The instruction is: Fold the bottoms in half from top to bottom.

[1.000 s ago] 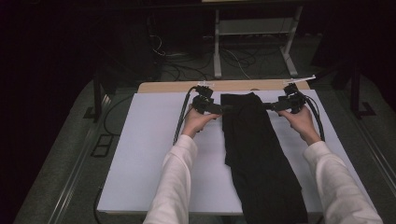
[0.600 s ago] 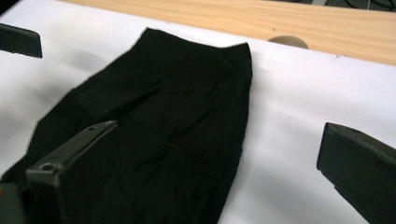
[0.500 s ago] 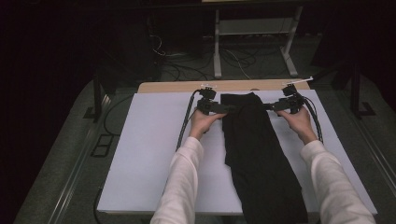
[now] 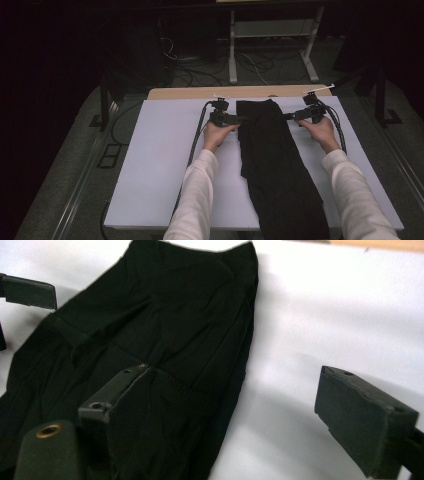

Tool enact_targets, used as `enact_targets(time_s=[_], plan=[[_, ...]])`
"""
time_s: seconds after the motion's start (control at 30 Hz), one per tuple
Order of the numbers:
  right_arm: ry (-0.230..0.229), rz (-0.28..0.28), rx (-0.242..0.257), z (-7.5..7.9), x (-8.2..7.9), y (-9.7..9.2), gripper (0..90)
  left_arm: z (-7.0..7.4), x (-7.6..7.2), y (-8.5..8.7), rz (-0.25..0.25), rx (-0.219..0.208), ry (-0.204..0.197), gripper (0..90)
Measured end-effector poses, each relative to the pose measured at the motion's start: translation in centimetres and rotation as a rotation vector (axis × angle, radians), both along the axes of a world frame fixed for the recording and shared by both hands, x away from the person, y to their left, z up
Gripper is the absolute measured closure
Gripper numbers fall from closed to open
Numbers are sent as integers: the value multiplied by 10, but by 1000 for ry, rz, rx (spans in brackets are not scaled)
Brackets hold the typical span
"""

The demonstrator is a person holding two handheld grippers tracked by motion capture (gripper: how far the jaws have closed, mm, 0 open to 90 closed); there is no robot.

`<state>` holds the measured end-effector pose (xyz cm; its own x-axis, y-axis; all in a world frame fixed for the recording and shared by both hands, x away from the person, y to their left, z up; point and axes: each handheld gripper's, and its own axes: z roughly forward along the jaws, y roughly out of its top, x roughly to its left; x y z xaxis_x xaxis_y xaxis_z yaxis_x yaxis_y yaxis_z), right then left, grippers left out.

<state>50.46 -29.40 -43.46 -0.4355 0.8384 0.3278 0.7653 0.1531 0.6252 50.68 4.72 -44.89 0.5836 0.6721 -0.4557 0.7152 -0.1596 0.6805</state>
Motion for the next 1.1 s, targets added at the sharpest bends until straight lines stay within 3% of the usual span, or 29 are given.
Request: enact_targets(time_s=[0.13,0.3,0.63,0.73,1.0,1.1], plan=[[6,10,25,-2,1,2,249,-2,0,1,5,-20,15,157],[19,29,2,-7,3,9,291,-3,0,-1,-3,-37,20,179],[34,10,19,-14,5,12,367,-7,0,-4,-9,-59,38,237],[38,8,46,-15,5,11,384,-6,0,-5,-7,-65,37,256],[36,20,45,-17,5,16,483,-6,1,-5,30,-48,38,409],[35,18,29,-17,5,17,573,-7,0,-6,40,-12,42,496]])
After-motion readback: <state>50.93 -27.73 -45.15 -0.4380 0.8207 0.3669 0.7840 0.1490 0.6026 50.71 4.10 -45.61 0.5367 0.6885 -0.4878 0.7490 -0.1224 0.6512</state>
